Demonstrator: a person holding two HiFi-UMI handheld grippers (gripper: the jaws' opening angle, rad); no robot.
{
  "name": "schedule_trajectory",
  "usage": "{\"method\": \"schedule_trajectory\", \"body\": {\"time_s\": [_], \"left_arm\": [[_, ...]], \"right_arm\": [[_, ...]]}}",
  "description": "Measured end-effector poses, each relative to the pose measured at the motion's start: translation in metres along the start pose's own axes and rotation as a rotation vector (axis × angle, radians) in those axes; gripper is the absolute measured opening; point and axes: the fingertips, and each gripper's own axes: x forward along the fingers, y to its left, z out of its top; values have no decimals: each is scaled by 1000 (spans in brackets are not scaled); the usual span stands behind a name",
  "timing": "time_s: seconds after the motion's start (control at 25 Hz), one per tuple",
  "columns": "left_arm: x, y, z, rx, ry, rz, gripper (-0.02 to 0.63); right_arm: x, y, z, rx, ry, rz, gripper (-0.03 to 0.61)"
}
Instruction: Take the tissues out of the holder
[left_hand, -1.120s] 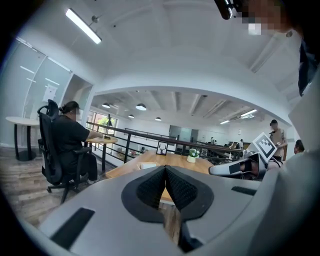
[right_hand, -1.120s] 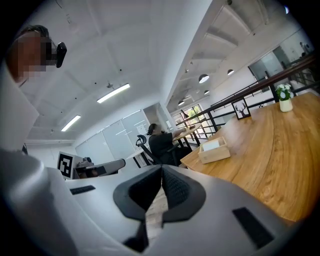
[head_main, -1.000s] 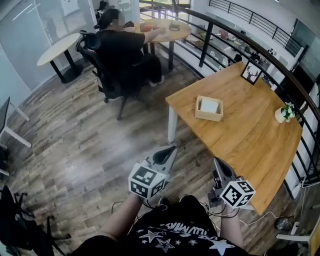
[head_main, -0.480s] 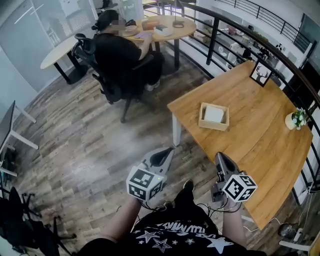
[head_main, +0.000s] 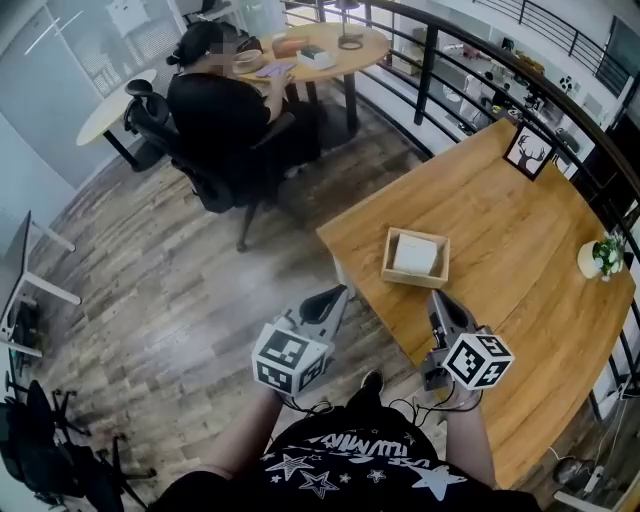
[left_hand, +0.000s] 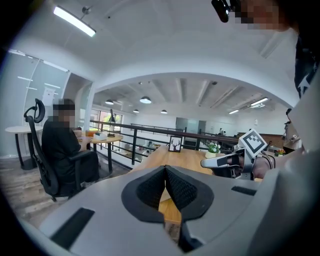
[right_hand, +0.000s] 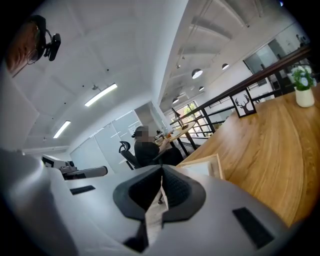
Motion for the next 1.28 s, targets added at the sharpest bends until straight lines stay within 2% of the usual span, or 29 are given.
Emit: {"method": "schedule_trajectory", "body": {"time_s": [0.16, 0.4, 0.68, 0.96, 1.2, 1.28], "left_arm": [[24, 5, 6, 1, 13, 23, 14], [41, 20, 19, 1, 0, 69, 14], [63, 23, 27, 22, 8, 43, 14], [106, 31, 27, 54, 36, -61, 14], [147, 52, 30, 70, 69, -189, 14], [161, 64, 32, 94, 79, -219, 14]], "right_arm": [[16, -20, 14, 15, 6, 21, 15], [40, -30, 25, -13, 37, 35, 15], [41, -48, 29, 4, 31, 0, 15], [50, -64, 21, 13, 37, -79, 17], [66, -74, 11, 14, 64, -219, 18], [82, -73, 10, 16, 81, -229, 48]]}}
